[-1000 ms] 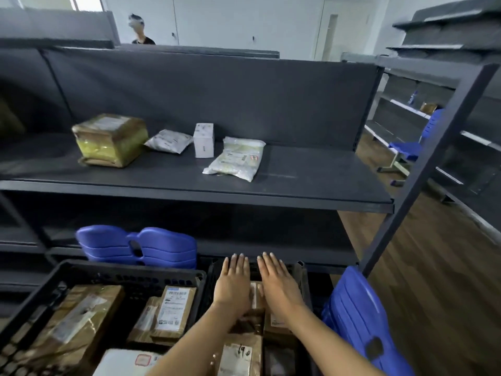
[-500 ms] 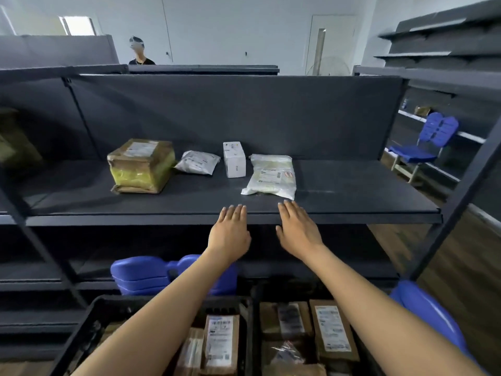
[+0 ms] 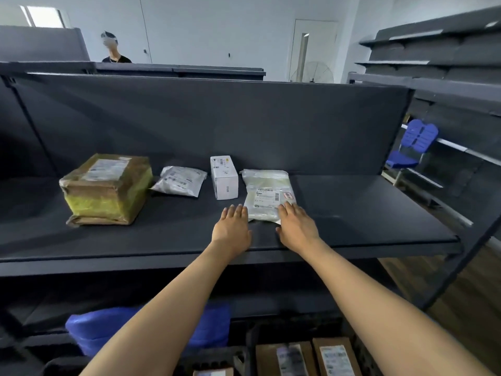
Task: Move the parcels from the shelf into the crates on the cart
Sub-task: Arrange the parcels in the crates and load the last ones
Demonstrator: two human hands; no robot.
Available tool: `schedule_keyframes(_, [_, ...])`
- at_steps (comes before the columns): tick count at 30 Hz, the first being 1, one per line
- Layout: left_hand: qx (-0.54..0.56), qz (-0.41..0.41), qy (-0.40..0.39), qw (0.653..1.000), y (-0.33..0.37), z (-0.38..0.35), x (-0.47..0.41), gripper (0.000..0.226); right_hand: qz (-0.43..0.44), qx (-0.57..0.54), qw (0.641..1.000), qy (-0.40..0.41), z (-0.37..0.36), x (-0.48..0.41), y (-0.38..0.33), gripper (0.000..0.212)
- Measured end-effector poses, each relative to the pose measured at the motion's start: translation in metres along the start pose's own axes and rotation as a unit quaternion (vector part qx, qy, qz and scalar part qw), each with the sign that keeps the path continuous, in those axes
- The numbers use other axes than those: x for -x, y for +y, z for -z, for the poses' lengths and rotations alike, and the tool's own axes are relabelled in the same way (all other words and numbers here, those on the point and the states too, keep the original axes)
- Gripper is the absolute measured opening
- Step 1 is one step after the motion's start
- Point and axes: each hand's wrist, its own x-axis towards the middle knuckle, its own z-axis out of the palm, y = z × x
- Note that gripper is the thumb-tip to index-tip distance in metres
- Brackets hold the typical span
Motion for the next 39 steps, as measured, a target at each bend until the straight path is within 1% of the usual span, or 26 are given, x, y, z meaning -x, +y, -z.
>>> schedule_keyframes(5, [0.034, -0.005, -0.004, 0.999, 0.003, -0.015, -0.035, 0.062, 0.000, -0.003, 1.000, -0.018, -0.016, -0.023, 0.009, 0.053])
schedule_keyframes(12, [0.083, 0.003, 0.025, 0.996, 0.005, -0.026, -0.057, 0.057, 0.029, 0.008, 0.999, 0.023, -0.025, -0.030, 0.015, 0.041])
schedule_keyframes(16, [0.095, -0.014, 0.039, 0.995, 0.007, -0.018, -0.050, 0.060, 0.034, 0.008, 0.996, 0.085, -0.013, -0.025, 0.018, 0.036])
schedule_keyframes(18, [0.106, -0.027, 0.051, 0.993, 0.008, -0.011, -0.043, 0.063, 0.036, -0.001, 0.991, 0.130, -0.005, -0.017, 0.016, 0.034])
schedule_keyframes(21, [0.116, -0.058, 0.085, 0.988, 0.015, 0.006, -0.030, 0.068, 0.049, -0.013, 0.977, 0.206, 0.015, 0.000, 0.013, 0.029])
schedule_keyframes(23, [0.127, -0.075, 0.110, 0.983, 0.021, 0.019, -0.017, 0.067, 0.059, -0.017, 0.962, 0.266, 0.029, 0.014, 0.013, 0.026])
schedule_keyframes(25, [0.134, -0.083, 0.141, 0.977, 0.026, 0.031, 0.002, 0.063, 0.070, -0.015, 0.952, 0.296, 0.045, 0.031, 0.012, 0.026])
schedule_keyframes(28, [0.145, -0.099, 0.196, 0.965, 0.031, 0.046, 0.036, 0.060, 0.067, -0.038, 0.954, 0.290, 0.064, 0.065, 0.007, 0.028])
schedule_keyframes(30, [0.159, -0.119, 0.234, 0.952, 0.034, 0.053, 0.062, 0.058, 0.076, -0.061, 0.961, 0.260, 0.075, 0.091, 0.003, 0.034])
schedule_keyframes(32, [0.150, -0.141, 0.271, 0.940, 0.034, 0.059, 0.087, 0.060, 0.083, -0.099, 0.968, 0.213, 0.083, 0.116, 0.005, 0.046])
schedule_keyframes(33, [0.142, -0.150, 0.294, 0.933, 0.034, 0.060, 0.100, 0.061, 0.080, -0.141, 0.968, 0.193, 0.086, 0.129, 0.008, 0.054])
schedule_keyframes(34, [0.135, -0.155, 0.318, 0.925, 0.033, 0.060, 0.112, 0.062, 0.071, -0.213, 0.959, 0.176, 0.090, 0.141, 0.011, 0.064])
schedule_keyframes(35, [0.128, -0.156, 0.340, 0.918, 0.032, 0.059, 0.124, 0.062, 0.048, -0.309, 0.936, 0.160, 0.093, 0.154, 0.014, 0.071])
schedule_keyframes(37, [0.112, -0.161, 0.382, 0.903, 0.031, 0.053, 0.149, 0.064, -0.037, -0.495, 0.855, 0.151, 0.097, 0.175, 0.019, 0.079])
schedule_keyframes(38, [0.105, -0.166, 0.400, 0.895, 0.030, 0.049, 0.160, 0.064, -0.081, -0.572, 0.804, 0.143, 0.096, 0.181, 0.020, 0.081])
schedule_keyframes(39, [0.102, -0.173, 0.415, 0.887, 0.031, 0.045, 0.172, 0.061, -0.113, -0.645, 0.747, 0.117, 0.095, 0.185, 0.019, 0.081])
